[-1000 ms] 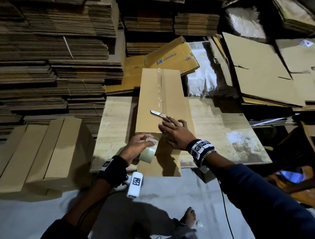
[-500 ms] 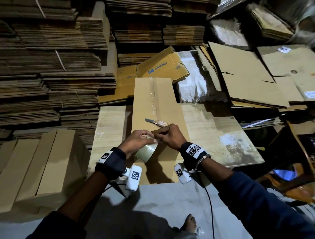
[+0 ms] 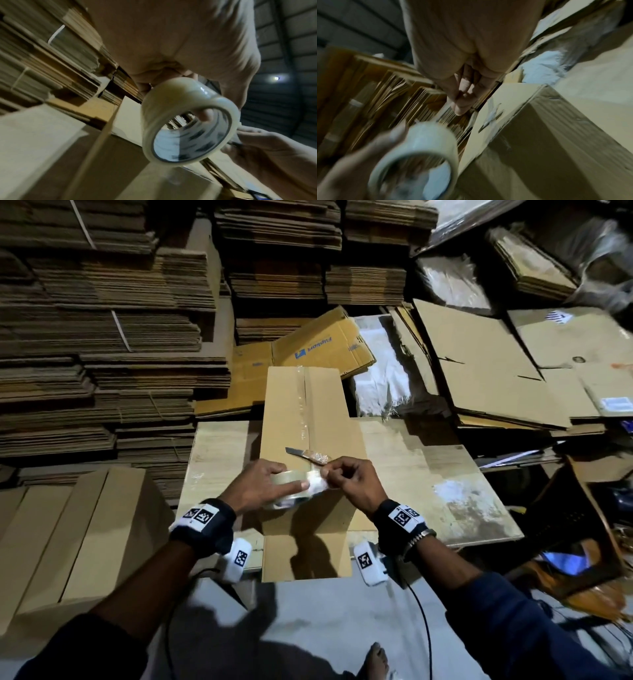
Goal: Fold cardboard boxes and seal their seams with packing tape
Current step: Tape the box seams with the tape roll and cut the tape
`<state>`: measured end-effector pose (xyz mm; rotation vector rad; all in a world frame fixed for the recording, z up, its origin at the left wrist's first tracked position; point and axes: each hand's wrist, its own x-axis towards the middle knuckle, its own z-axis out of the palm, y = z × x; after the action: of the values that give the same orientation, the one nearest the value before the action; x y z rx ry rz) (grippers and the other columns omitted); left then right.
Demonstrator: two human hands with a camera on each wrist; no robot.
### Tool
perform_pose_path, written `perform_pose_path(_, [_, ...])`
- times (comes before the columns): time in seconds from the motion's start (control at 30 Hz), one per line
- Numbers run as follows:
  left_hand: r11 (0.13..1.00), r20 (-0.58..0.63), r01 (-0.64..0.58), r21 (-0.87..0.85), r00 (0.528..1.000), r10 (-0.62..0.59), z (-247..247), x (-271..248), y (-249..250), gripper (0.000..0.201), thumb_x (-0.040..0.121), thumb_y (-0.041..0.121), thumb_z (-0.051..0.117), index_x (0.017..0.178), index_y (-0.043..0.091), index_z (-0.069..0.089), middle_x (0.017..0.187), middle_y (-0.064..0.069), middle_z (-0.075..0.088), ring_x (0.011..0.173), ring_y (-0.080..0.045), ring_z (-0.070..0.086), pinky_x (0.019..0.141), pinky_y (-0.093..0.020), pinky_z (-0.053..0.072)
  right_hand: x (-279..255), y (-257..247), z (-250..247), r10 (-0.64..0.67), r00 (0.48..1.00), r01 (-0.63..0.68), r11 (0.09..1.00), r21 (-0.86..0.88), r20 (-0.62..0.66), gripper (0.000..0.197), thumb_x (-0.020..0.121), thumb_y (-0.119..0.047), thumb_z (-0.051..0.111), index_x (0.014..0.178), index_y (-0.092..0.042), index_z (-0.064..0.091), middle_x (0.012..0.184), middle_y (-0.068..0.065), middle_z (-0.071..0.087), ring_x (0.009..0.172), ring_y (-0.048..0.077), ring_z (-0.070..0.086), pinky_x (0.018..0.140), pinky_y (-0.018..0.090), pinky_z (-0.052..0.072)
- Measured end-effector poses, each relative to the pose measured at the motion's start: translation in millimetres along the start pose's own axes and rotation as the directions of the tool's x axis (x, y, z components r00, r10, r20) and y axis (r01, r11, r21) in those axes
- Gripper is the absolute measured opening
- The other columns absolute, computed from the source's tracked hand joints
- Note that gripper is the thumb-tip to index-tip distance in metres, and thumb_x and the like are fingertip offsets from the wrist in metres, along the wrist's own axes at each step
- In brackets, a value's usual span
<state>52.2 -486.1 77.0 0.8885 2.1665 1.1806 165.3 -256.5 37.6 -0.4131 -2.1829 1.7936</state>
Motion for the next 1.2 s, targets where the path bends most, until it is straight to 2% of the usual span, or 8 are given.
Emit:
perform_pose_path(0.07, [0.99,-0.08,0.037,0.135,0.996,-0.026,-17.1,-0.1,-8.9,0.057,0.074,0.064,0.083,0.105,0.016,0.079,0.106,0.004,0.076,0.071,-0.015,0.071,0.063,-0.032,0.059,-0.4,9.0,-16.1,0.042,0.993,-0.036,0.997,0.062,-0.109,0.01,0.091,-0.008,0.079,0.093,0.002,0.076,0.074,0.009,0.07,0.07,0.018,0.066,0.072,0.035,0.058])
perform_pose_path(0.17, [0.979,-0.085,0.098,0.179,0.993,-0.084,-49.6,-3.2,-34.2,0.048,0.069,0.064,0.087,0.072,0.019,0.074,0.069,0.002,0.071,0.054,-0.024,0.067,0.052,-0.044,0.06,-3.7,31.6,-54.8,0.136,0.963,-0.115,0.988,0.105,-0.231,0.006,0.09,-0.005,0.079,0.092,0.001,0.077,0.081,0.018,0.074,0.073,0.022,0.069,0.075,0.04,0.057])
perform_pose_path(0.27, [0.959,-0.099,0.143,0.246,0.988,-0.122,-74.1,-3.7,-62.0,0.063,0.066,0.072,0.086,0.058,0.013,0.064,0.051,0.004,0.055,0.046,-0.018,0.055,0.049,-0.035,0.05,-12.0,52.4,-80.5,0.232,0.92,-0.181,0.966,0.183,-0.315,0.009,0.09,-0.001,0.076,0.093,0.008,0.074,0.082,0.022,0.073,0.072,0.027,0.071,0.08,0.043,0.061])
perform_pose_path(0.6, [0.94,-0.133,0.168,0.297,0.982,-0.133,-78.2,28.7,-102.2,0.089,0.053,0.093,0.076,0.062,0.005,0.063,0.062,-0.016,0.063,0.048,-0.023,0.057,0.05,-0.032,0.046,-13.5,71.7,-78.1,0.329,0.883,-0.25,0.933,0.258,-0.335,0.009,0.093,0.001,0.072,0.088,0.008,0.073,0.085,0.023,0.071,0.076,0.031,0.07,0.081,0.038,0.063])
perform_pose_path(0.83, [0.952,-0.014,0.201,0.229,0.979,-0.203,-68.4,30.8,-126.2,0.074,0.077,0.08,0.071,0.068,0.007,0.066,0.06,0.0,0.063,0.054,-0.013,0.053,0.06,-0.028,0.035,-7.5,84.6,-66.9,0.41,0.861,-0.33,0.9,0.283,-0.3,0.007,0.093,0.005,0.07,0.086,0.008,0.07,0.089,0.021,0.071,0.075,0.031,0.068,0.082,0.039,0.062])
perform_pose_path(1.0, [0.974,0.015,0.204,0.099,0.978,-0.206,-56.2,36.3,-143.4,0.069,0.078,0.076,0.074,0.073,0.007,0.07,0.068,-0.013,0.065,0.062,-0.017,0.056,0.065,-0.031,0.036,-3.2,88.8,-53.0,0.411,0.863,-0.386,0.912,0.142,-0.295,0.014,0.1,-0.001,0.062,0.087,-0.002,0.069,0.077,0.016,0.069,0.072,0.026,0.066,0.068,0.037,0.058])
perform_pose_path(1.1, [0.974,0.033,0.226,0.021,0.974,-0.226,-53.6,39.3,-143.8,0.05,0.079,0.064,0.078,0.067,0.015,0.072,0.06,0.004,0.062,0.061,-0.016,0.055,0.064,-0.028,0.038,-2.0,91.6,-45.6,0.386,0.837,-0.405,0.914,0.034,-0.388,0.017,0.099,-0.013,0.067,0.084,-0.01,0.073,0.08,0.013,0.074,0.075,0.022,0.072,0.062,0.034,0.059])
perform_pose_path(1.2, [0.972,0.02,0.233,-0.016,0.972,-0.233,-52.1,39.6,-146.7,0.07,0.07,0.078,0.078,0.073,0.009,0.072,0.062,0.004,0.059,0.061,-0.016,0.052,0.065,-0.03,0.035,-1.9,94.3,-35.0,0.34,0.847,-0.455,0.861,-0.228,-0.408,0.018,0.099,-0.019,0.066,0.088,-0.011,0.077,0.077,0.011,0.076,0.069,0.025,0.076,0.059,0.04,0.064])
